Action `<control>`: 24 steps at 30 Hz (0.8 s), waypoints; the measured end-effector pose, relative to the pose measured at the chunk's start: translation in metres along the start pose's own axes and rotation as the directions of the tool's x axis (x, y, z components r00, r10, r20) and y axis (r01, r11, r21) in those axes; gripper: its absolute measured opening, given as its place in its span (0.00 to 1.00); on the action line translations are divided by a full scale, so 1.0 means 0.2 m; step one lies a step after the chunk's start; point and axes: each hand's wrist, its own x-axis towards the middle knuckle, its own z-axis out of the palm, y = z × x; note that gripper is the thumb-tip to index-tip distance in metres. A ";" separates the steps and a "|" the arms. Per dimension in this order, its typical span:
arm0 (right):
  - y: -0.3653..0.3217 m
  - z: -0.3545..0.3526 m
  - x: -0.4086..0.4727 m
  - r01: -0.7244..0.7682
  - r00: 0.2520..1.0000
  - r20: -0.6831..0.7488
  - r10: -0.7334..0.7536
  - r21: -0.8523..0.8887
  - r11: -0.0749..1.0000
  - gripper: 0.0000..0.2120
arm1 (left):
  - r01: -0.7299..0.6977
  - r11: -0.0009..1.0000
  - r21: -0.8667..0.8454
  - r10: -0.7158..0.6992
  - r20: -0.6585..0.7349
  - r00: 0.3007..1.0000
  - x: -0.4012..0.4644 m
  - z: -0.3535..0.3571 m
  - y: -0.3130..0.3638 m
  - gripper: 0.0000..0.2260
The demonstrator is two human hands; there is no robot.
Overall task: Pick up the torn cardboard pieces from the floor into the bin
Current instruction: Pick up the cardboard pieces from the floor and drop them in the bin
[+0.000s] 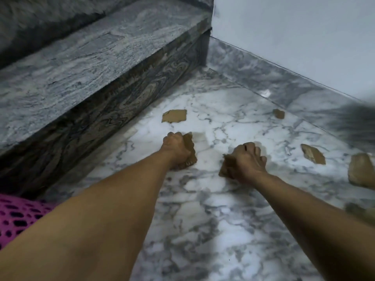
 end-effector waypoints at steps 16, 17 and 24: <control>0.04 0.17 0.05 0.096 0.985 -0.172 -0.012 0.489 0.867 0.16 | 0.051 0.995 -0.084 -0.055 -0.040 0.998 0.42 -0.18 0.14 0.22; 0.04 0.17 0.05 0.092 0.985 -0.173 -0.008 0.485 0.870 0.16 | 0.049 0.991 -0.123 -0.055 -0.044 0.998 0.42 -0.16 0.14 0.22; 0.01 0.10 0.06 0.034 0.996 -0.094 0.002 0.374 0.927 0.15 | 0.068 0.980 -0.189 -0.078 -0.042 0.996 0.26 -0.03 0.25 0.19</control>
